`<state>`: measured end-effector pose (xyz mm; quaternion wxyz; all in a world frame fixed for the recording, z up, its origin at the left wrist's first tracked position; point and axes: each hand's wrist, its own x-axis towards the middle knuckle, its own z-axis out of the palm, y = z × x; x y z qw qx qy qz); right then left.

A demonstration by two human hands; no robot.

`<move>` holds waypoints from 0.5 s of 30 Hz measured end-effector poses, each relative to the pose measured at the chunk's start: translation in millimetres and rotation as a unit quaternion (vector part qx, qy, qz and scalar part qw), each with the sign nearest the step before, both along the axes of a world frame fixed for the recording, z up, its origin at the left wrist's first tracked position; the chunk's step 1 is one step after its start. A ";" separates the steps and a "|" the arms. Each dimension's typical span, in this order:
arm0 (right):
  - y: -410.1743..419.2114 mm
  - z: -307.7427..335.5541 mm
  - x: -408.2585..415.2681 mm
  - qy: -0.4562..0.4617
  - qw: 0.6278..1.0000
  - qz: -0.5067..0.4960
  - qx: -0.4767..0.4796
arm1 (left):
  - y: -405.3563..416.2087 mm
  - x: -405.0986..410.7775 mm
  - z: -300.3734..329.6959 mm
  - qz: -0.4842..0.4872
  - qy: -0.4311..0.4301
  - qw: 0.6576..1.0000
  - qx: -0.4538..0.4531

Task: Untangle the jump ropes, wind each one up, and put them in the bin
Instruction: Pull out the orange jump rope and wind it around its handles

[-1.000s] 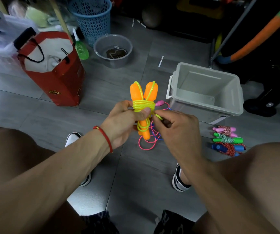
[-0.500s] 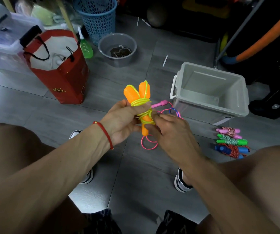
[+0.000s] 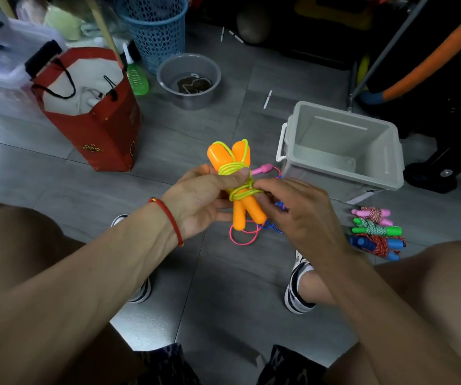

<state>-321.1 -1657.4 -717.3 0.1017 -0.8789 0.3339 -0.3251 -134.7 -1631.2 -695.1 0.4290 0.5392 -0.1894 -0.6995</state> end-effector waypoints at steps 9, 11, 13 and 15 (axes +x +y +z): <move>-3.9 -4.5 0.5 -0.096 0.975 -0.018 0.202 | 5.8 -2.7 -4.1 -0.014 -0.032 0.997 -0.076; -5.1 -1.6 0.1 -0.114 0.970 -0.030 0.214 | 9.0 -4.2 -6.5 -0.023 -0.050 0.994 -0.092; -3.2 -0.9 1.2 -0.119 0.969 -0.033 0.216 | 10.2 -6.3 -9.2 -0.024 -0.091 0.990 -0.104; 0.2 -2.7 2.7 -0.126 0.969 -0.052 0.206 | 10.0 -7.6 -10.7 -0.021 -0.106 0.988 -0.114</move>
